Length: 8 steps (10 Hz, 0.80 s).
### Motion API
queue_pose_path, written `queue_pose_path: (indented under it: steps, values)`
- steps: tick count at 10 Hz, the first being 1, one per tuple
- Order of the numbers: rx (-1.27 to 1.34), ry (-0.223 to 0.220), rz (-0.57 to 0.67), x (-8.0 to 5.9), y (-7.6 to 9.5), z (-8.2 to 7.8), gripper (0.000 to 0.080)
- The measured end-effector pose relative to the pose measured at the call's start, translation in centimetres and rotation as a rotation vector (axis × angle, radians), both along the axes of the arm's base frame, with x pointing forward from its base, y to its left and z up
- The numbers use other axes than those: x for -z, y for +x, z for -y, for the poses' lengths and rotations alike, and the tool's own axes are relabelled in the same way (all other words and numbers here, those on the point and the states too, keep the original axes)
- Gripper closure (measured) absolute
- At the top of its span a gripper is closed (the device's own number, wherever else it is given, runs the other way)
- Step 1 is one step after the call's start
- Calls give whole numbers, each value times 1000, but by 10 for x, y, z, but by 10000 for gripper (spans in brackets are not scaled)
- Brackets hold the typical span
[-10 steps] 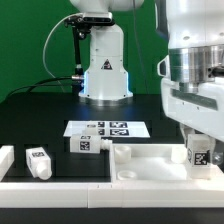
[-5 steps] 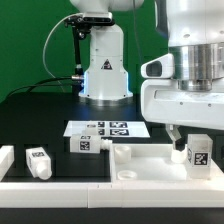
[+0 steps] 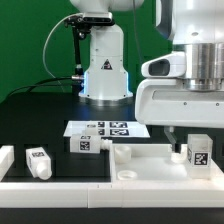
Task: Assemble one leg
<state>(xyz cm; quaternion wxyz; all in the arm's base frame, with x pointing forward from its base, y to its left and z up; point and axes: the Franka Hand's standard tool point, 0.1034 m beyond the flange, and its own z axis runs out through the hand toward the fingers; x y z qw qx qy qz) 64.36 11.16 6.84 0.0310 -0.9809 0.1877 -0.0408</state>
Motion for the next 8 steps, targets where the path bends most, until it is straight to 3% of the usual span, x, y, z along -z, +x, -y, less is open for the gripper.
queue_pose_path:
  steps: [1, 2, 3, 6, 8]
  values:
    - [77, 8, -4, 0, 0, 0, 401]
    - [139, 14, -7, 1, 0, 0, 401]
    - [226, 21, -12, 1, 0, 0, 515]
    - [564, 37, -30, 0, -2, 0, 515]
    - [880, 86, -55, 1, -2, 2, 515]
